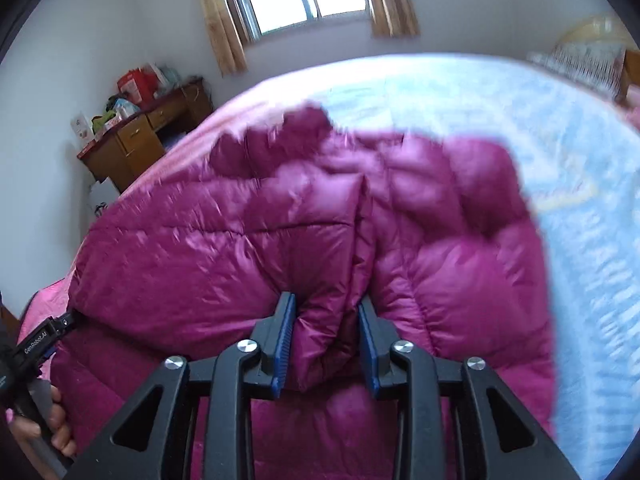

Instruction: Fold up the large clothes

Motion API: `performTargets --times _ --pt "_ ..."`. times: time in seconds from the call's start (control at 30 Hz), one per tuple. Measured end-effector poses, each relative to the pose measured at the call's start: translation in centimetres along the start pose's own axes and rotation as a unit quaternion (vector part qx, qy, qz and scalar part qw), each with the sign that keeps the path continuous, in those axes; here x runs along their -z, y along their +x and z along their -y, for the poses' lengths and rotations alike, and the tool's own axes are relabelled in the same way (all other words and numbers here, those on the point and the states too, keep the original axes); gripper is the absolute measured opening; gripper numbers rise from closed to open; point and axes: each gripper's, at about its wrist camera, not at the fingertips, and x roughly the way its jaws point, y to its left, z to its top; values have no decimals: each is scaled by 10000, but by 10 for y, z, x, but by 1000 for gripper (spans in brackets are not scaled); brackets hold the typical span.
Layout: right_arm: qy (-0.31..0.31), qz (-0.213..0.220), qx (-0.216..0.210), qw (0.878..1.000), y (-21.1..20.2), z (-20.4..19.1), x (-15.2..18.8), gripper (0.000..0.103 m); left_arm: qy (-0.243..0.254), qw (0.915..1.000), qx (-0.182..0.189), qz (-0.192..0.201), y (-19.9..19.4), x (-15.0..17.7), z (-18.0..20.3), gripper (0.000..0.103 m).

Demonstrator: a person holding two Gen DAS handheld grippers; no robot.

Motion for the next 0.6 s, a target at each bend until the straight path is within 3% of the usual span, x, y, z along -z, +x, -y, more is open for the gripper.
performTargets --times 0.07,0.13,0.23,0.27,0.37,0.5,0.6 --pt "140 8 -208 9997 -1 4 -3 43 150 9998 -97 -53 -4 1 4 102" --pt "215 2 -296 9993 -7 8 -3 44 333 9994 -100 -25 -14 4 6 101" --pt "512 488 -377 9968 -41 17 -2 47 741 9964 -115 392 -47 6 15 101" --pt "589 700 -329 9953 -55 20 -4 53 842 9948 -118 557 -57 2 20 101" --pt "429 1163 -200 9921 -80 17 -19 55 952 9924 -20 775 -66 -19 39 102" --pt "-354 711 -180 9967 -54 -14 -47 55 1001 9926 -158 671 -34 -48 66 102" --pt "-331 274 -317 9986 -21 -19 -46 54 1072 9922 -424 467 0 -55 79 102"
